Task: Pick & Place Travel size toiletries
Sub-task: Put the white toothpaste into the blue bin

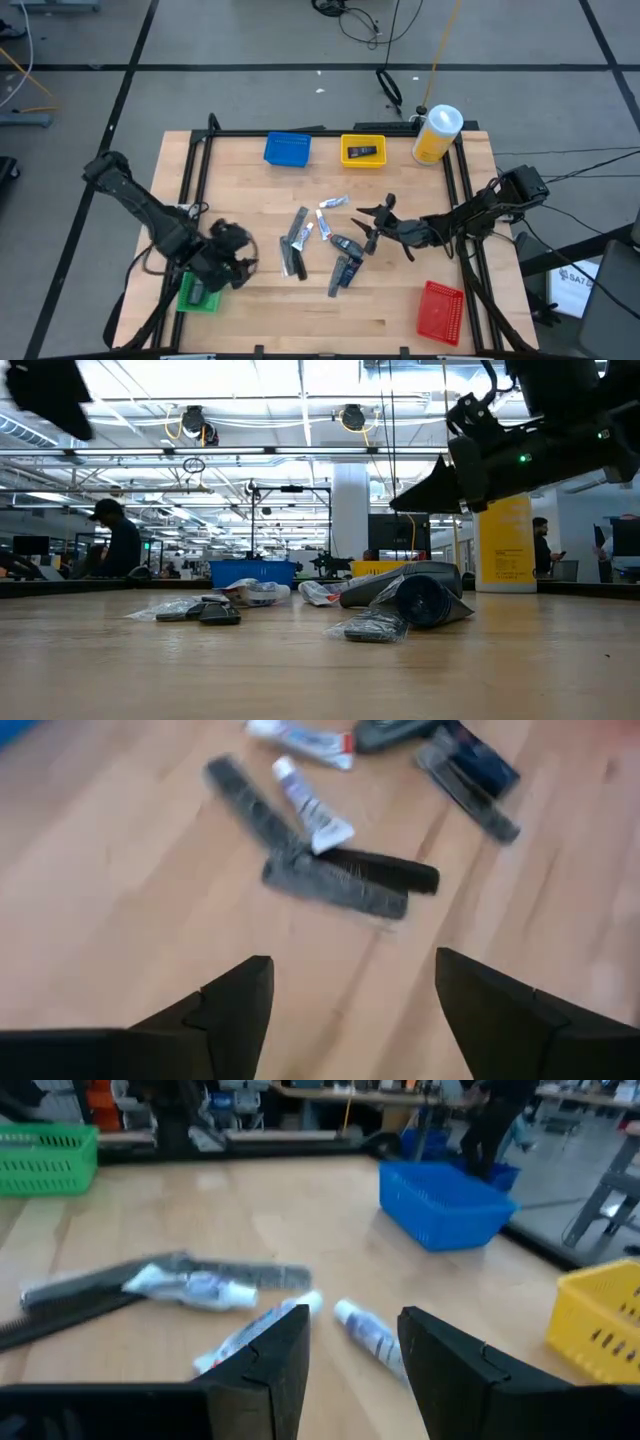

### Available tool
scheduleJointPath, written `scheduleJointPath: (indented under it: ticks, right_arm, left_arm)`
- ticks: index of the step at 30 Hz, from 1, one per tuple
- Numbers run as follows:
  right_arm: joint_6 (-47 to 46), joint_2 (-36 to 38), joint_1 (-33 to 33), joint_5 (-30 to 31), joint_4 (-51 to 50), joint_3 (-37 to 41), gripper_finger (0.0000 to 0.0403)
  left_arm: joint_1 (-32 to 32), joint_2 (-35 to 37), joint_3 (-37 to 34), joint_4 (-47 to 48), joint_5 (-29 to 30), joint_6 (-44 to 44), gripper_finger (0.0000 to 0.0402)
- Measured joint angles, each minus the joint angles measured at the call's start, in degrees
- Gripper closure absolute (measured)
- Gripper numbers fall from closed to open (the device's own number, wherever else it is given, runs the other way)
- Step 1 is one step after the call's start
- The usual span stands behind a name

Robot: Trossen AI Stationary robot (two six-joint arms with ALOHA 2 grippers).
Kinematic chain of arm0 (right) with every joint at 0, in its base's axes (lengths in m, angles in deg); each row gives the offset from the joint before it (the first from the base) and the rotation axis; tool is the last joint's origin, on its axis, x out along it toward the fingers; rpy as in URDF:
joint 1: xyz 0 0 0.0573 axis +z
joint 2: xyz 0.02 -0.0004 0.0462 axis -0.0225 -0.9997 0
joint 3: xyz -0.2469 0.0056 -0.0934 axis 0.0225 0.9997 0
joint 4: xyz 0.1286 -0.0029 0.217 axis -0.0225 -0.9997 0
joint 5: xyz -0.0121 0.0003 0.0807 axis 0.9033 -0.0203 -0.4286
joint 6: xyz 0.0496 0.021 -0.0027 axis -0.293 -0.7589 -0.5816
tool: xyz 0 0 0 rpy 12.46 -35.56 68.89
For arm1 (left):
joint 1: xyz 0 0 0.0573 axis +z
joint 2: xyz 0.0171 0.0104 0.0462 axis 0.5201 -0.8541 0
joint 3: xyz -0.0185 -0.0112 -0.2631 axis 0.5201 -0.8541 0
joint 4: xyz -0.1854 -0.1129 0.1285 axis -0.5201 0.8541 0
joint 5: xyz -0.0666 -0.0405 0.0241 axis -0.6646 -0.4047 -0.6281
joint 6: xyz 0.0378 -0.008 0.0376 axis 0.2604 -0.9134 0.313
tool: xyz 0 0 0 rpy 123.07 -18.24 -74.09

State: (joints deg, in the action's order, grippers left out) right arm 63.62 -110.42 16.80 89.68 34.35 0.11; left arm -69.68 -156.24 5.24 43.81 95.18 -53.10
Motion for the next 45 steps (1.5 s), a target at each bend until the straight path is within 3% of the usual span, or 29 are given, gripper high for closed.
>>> scheduleJointPath:
  ticks: [6, 9, 14, 19, 23, 32, 45]
  right_arm:
    - [-4.49, -0.01, 0.68, -5.09, -3.72, 0.02, 0.0257]
    - [-5.39, 0.0, 2.14, -5.38, -3.85, 0.02, 0.0257]
    - [-6.21, -0.02, 4.65, -5.38, -4.01, 0.02, 0.0257]
    - [-7.51, 0.0, 6.32, -5.34, -4.36, 0.02, 0.0257]
    - [-7.51, 0.0, 7.01, -3.82, -5.1, 0.01, 0.0257]
    - [-7.49, 0.0, 7.1, -1.93, -6.27, 0.02, 0.0257]
    - [-7.48, 0.0, 7.1, -2.21, -6.99, 0.02, 0.0257]
  left_arm:
    - [13.2, -3.69, -6.86, -21.96, -0.37, 30.81, 0.0148]
    - [19.82, -5.96, -9.66, -29.67, -1.45, 39.26, 0.0145]
    - [29.48, -11.32, -10.92, -37.3, -11.55, 39.89, 0.0122]
    - [32.59, -18.59, -10.92, -43.32, -23.85, 39.91, 0.0107]
    - [31.65, -23.47, -10.9, -45.95, -24.07, 39.28, 0.0116]
    - [30.86, -27.45, -10.85, -48.5, -20.37, 39.23, 0.0203]
    - [31.87, -26.27, -10.85, -48.78, -17.72, 47.58, 0.0387]
